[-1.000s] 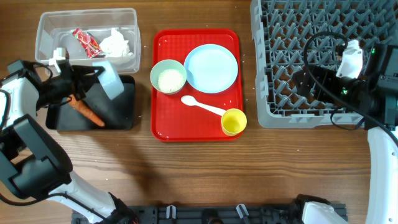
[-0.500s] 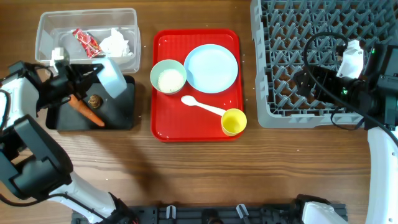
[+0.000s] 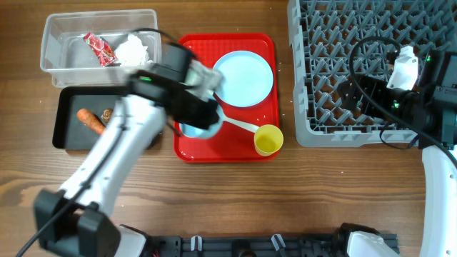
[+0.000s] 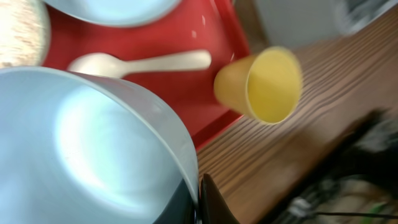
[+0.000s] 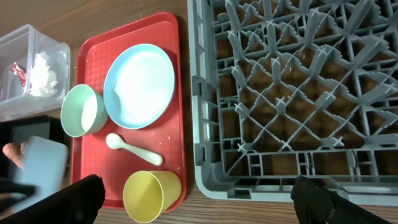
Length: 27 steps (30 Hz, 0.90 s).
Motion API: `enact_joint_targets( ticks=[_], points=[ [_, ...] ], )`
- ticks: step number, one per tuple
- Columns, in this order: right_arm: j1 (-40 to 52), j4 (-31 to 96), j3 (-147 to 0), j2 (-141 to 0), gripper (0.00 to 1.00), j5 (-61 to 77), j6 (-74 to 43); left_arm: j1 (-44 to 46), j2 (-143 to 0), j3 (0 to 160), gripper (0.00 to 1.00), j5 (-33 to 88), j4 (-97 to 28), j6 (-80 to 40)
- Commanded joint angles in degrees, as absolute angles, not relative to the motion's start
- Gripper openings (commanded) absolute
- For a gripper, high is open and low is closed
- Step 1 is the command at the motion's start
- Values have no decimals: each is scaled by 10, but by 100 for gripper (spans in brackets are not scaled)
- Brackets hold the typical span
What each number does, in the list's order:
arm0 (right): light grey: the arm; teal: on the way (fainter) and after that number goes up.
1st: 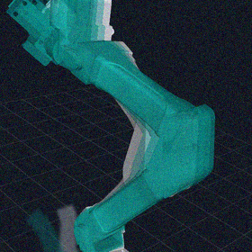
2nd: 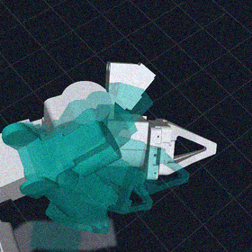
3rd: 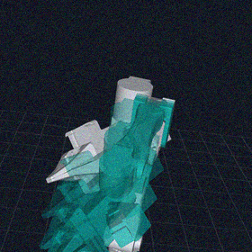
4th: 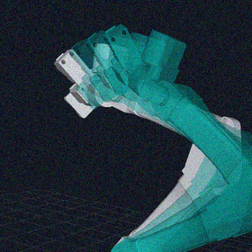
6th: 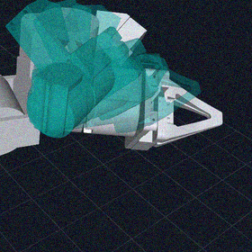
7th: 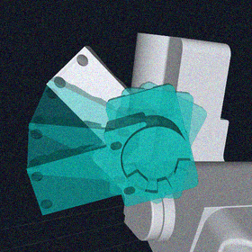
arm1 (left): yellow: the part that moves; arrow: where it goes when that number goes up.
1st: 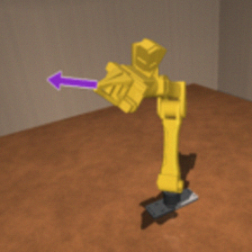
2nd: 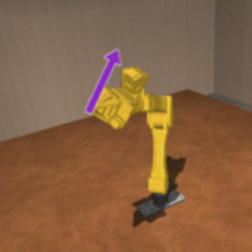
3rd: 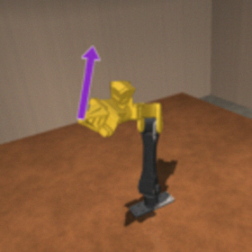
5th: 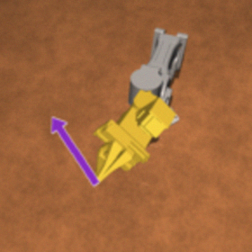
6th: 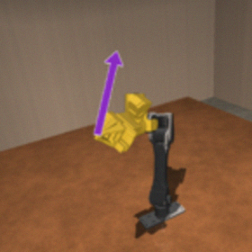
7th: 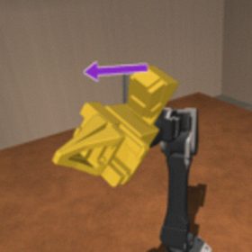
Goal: Sort waste into correct bins and load items into the dishwasher rack
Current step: 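Return the blue bowl to the red tray and release it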
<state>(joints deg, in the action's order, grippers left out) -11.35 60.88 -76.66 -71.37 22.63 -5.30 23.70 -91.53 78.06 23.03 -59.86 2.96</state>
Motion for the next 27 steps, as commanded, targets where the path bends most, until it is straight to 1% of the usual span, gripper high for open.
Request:
enact_joint_targets(
  ticks=[1,4,7,8,9,10,13,14,16,19,21,22,27],
  points=[
    [-115,609,-772,-718,100,218,-62,325,-968,778,4,44,-594,21],
    [-115,609,-772,-718,100,218,-62,371,-1023,778,4,29,-582,21],
    [-115,610,-772,-718,100,218,-62,389,-1063,778,4,24,-577,21],
    [-115,610,-772,-718,100,218,-62,390,-1070,778,8,24,-576,21],
    [-115,610,-772,-718,100,218,-62,390,-1072,778,16,24,-576,21],
    [-115,609,-772,-718,100,218,-62,390,-1072,778,26,24,-576,21],
    [-115,607,-772,-718,100,218,-62,388,-1071,785,38,25,-577,21],
    [-115,605,-772,-718,100,218,-62,388,-1070,795,45,25,-583,21],
    [-115,605,-772,-718,100,218,-62,388,-1069,821,56,25,-600,21],
    [-115,604,-772,-718,100,218,-62,383,-1069,882,66,20,-626,21],
    [-115,604,-772,-718,100,218,-62,372,-1069,910,69,11,-621,21],
    [-115,604,-772,-718,100,218,-62,364,-1069,918,68,2,-608,21],
    [-115,602,-772,-718,100,218,-62,306,-1090,918,69,-16,-476,22]
  ],
)
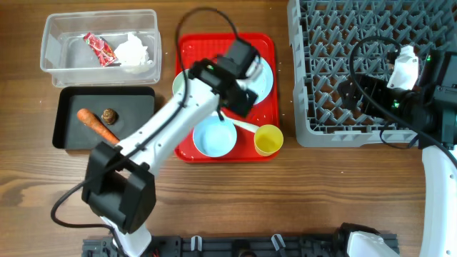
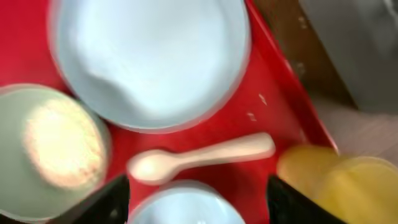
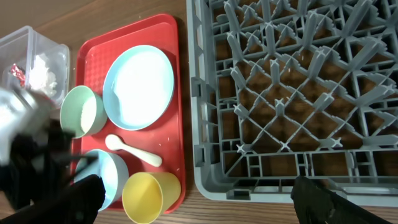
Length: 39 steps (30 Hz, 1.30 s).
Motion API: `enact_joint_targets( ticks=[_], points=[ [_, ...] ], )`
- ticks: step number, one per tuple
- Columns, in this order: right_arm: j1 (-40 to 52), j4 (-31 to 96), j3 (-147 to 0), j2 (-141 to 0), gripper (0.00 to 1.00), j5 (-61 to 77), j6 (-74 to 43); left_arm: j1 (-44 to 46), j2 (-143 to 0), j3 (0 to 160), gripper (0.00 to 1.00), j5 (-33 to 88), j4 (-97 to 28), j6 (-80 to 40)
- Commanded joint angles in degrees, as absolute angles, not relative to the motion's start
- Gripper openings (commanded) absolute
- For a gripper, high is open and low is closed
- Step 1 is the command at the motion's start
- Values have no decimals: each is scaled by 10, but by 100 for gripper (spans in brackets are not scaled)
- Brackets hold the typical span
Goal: Sort waste into correct bins and load items into the dishwasher rack
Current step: 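Return the blue bowl to the red tray and release it, then grasp the green rice bowl with the left gripper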
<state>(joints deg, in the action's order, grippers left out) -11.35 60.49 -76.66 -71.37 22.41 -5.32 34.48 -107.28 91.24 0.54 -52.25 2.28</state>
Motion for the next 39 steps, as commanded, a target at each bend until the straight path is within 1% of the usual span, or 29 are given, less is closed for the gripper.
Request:
enact_joint_targets(
  ticks=[1,6,10,12,13,18,19,22,25,26,27,28,33,39],
  points=[
    [-115,603,-772,-718,100,218,-62,288,-1107,918,70,-16,-454,21],
    [-115,606,-772,-718,100,218,-61,236,-1169,918,67,-13,-459,21],
    [-115,602,-772,-718,100,218,-62,223,-1186,918,66,41,-461,22],
    [-115,602,-772,-718,100,218,-61,224,-1186,918,62,43,-462,22],
    [-115,602,-772,-718,100,218,-61,224,-1188,918,57,43,-464,21],
    [-115,602,-772,-718,100,218,-61,224,-1208,918,53,55,-482,24],
    [-115,602,-772,-718,100,218,-61,223,-1214,918,51,55,-485,24],
    [-115,601,-772,-718,100,218,-61,224,-1221,918,40,55,-486,24],
    [-115,601,-772,-718,100,218,-62,224,-1221,918,26,55,-481,24],
    [-115,601,-772,-718,100,218,-61,224,-1221,918,20,55,-480,24],
    [-115,601,-772,-718,100,218,-61,224,-1221,918,8,55,-480,23],
    [-115,601,-772,-718,100,218,-61,224,-1221,918,4,55,-480,23],
    [-115,601,-772,-718,100,218,-62,224,-1212,924,4,55,-494,20],
    [-115,602,-772,-718,100,218,-62,214,-1143,983,4,55,-581,-38]
  ],
)
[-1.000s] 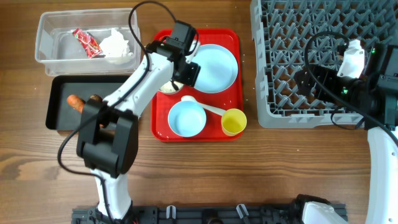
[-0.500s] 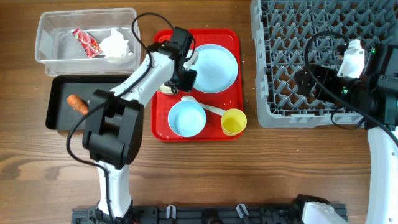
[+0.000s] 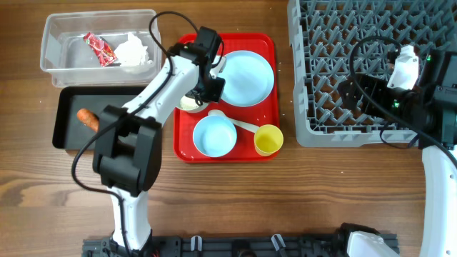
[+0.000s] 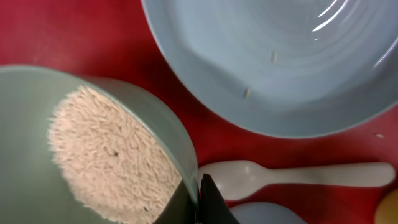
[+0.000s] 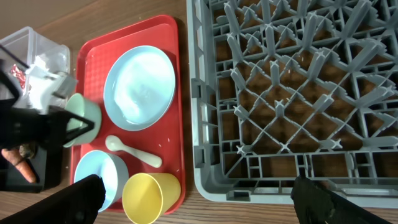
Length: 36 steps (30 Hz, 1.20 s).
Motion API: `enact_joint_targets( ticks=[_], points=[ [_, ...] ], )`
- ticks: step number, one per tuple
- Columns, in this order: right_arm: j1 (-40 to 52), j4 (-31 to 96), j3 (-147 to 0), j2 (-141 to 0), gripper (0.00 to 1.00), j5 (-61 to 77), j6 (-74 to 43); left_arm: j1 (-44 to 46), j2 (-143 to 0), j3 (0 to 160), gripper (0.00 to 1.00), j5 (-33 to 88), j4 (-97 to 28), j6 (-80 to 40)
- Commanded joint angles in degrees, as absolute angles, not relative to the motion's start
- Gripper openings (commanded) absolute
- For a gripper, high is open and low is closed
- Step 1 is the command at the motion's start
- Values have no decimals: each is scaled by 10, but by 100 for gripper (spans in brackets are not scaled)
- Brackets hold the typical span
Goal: Sort waste into correct bins and load items into the dishwasher rack
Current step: 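Grasp the green rice bowl with the left gripper, then tip the green bowl over the black tray to pour out the rice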
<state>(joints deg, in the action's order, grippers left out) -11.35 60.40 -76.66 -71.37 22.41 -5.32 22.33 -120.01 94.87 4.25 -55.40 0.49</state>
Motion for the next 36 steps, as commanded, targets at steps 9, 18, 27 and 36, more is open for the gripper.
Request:
enact_joint_targets(
  ticks=[9,18,27,36],
  points=[
    [-115,603,-772,-718,100,218,-61,125,-1003,989,4,63,-692,-99],
    [-115,602,-771,-718,100,218,-61,-111,-1002,927,4,396,-734,58],
    [-115,603,-771,-718,100,218,-62,-224,-1003,751,4,599,-612,103],
    [-115,602,-771,-718,100,218,-62,-227,-1003,682,4,673,-542,103]
  ],
)
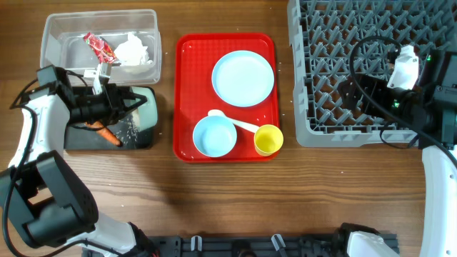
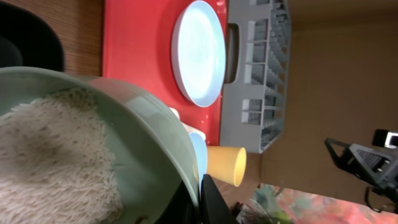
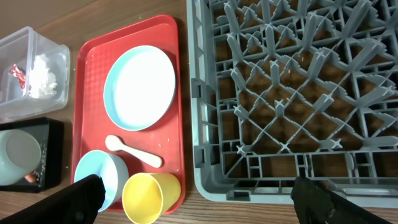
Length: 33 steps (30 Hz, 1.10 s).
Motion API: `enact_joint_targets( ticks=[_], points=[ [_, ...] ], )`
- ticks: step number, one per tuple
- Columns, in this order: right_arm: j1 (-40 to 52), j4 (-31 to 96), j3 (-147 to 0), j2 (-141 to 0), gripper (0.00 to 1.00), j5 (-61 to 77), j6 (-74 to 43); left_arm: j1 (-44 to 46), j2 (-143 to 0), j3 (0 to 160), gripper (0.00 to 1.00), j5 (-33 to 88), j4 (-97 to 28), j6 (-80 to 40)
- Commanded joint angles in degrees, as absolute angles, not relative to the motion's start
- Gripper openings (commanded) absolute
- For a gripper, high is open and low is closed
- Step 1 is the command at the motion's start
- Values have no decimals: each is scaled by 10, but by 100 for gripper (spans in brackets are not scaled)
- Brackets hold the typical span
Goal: Sort waste into correct bins and load items into the dishwasher rack
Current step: 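Tip the green bowl over the black tray to pour out the rice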
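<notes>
My left gripper [image 1: 123, 101] is shut on the rim of a green bowl [image 1: 143, 107] and holds it tipped on its side over the black tray [image 1: 145, 140]. In the left wrist view the bowl [image 2: 93, 143] still holds white rice, with the gripper [image 2: 200, 196] clamped on its edge. Rice grains [image 1: 127, 128] lie on the tray beside a carrot [image 1: 107, 133]. Over the grey dish rack [image 1: 335, 71] my right gripper [image 3: 200, 202] stands open and holds nothing.
The red tray [image 1: 186, 86] carries a blue plate [image 1: 243, 77], a blue bowl [image 1: 214, 135], a white spoon [image 1: 239, 123] and a yellow cup [image 1: 268, 140]. A clear bin [image 1: 53, 43] behind the black tray holds a red wrapper and crumpled tissue.
The green bowl has left the red tray. My left gripper now holds it tipped over the black tray, and rice lies on that tray. The right arm has not moved.
My left gripper first held the blue bowl at the red tray's left side. Then that bowl stood on the tray and the gripper was open above the spoon. It then shut on the green rice bowl's rim, and now holds it tipped over the black tray.
</notes>
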<state>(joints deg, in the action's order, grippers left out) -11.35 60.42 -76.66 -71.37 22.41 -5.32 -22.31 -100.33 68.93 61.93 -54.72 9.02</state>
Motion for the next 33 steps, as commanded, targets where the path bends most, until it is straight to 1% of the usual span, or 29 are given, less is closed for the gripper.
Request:
enact_joint_targets(
  ticks=[1,7,12,14,17,19,24,33],
  points=[
    [-115,602,-771,-718,100,218,-61,-228,-1003,682,4,682,-541,103],
    [-115,599,-758,-719,100,218,-60,-248,-1003,682,4,773,-538,100],
    [-115,599,-752,-719,100,218,-60,-273,-1003,682,4,797,-543,86],
    [-115,599,-752,-719,100,218,-61,-278,-1003,682,4,826,-548,82],
    [-115,598,-752,-719,100,218,-61,-280,-1003,682,4,866,-548,22],
    [-115,598,-752,-719,100,218,-61,-280,-1003,682,4,883,-548,13],
    [-115,599,-752,-719,100,218,-61,-281,-1003,682,4,903,-549,-10],
    [-115,596,-752,-720,100,218,-60,-303,-1003,682,4,903,-549,-73]
  ],
)
